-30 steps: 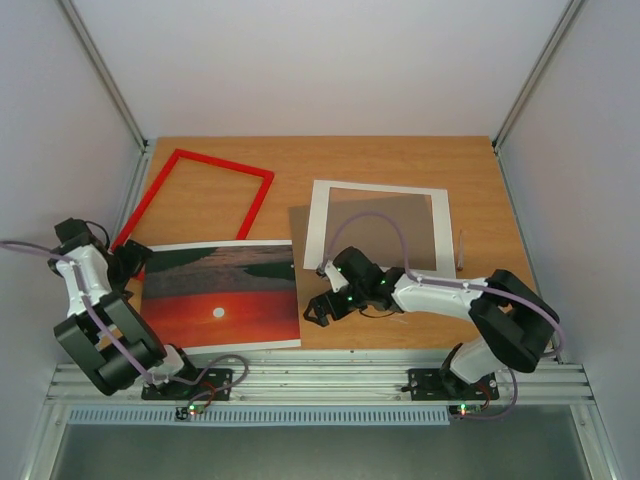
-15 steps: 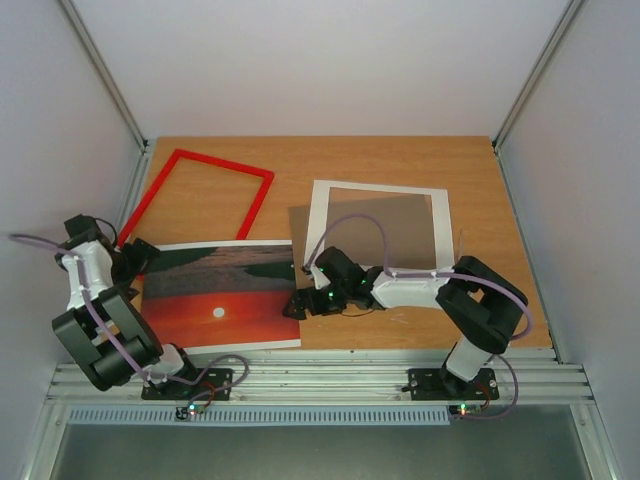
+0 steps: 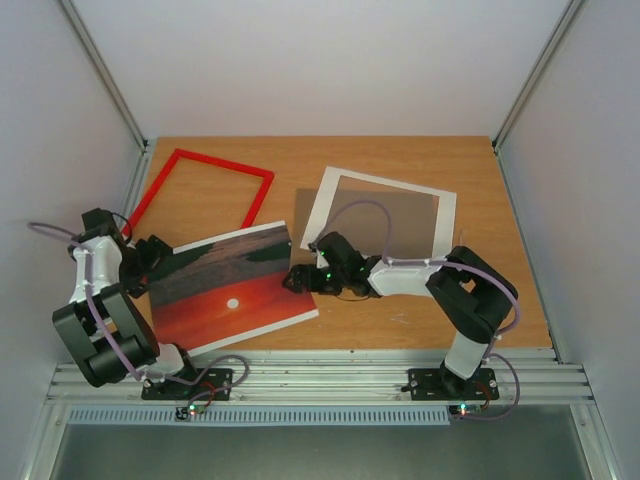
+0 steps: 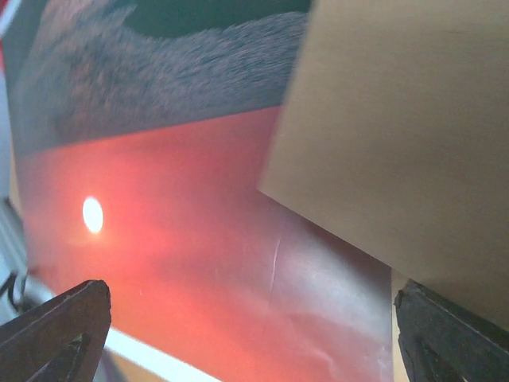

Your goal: Take the photo out of the frame

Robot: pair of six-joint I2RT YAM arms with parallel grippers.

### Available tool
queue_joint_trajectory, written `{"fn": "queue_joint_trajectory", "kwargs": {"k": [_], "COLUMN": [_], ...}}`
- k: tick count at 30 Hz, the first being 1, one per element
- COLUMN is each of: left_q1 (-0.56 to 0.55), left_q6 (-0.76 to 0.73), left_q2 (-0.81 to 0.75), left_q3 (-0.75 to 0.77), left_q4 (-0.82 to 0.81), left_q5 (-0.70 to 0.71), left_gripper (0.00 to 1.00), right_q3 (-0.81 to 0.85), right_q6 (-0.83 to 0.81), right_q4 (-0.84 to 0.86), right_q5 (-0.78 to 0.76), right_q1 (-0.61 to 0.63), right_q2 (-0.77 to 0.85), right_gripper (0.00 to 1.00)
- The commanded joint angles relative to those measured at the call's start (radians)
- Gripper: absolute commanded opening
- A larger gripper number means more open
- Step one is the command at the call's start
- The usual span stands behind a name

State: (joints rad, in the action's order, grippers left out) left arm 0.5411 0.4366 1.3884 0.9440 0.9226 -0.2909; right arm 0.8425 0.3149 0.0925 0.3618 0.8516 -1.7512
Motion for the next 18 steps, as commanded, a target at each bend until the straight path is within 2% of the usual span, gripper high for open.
{"fn": "queue_joint_trajectory", "kwargs": {"k": [1, 7, 13, 18], "left_q1": [-0.023, -0.058, -0.059, -0.035], "left_q6": [-0.003, 0.013, 0.067, 0.12], "left_q2": [-0.008, -0.009, -0.064, -0.138], "left_q3": [-0.007, -0.014, -0.072, -0.109], "left_q4": [-0.029, -0.035, -0.071, -0.082], "left_q5": [-0.023, -0.03, -0.048, 0.008], "left_gripper": [0.99, 0.99, 0.99, 0.99], "right_q3": [-0.041, 0.008, 0.044, 0.047], "right_q6": [0.014, -0.009, -0.062, -0.122], "right_q4": [-0.109, -0.126, -0.173, -0.155], "right_q5": [-0.157, -0.133, -0.134, -0.017], "right_q1": [-0.103, -0.2, -0.243, -0.278], "right_q2": [-0.062, -0.101, -0.074, -0.057], "right_gripper": [0.99, 0.98, 0.98, 0.99]}}
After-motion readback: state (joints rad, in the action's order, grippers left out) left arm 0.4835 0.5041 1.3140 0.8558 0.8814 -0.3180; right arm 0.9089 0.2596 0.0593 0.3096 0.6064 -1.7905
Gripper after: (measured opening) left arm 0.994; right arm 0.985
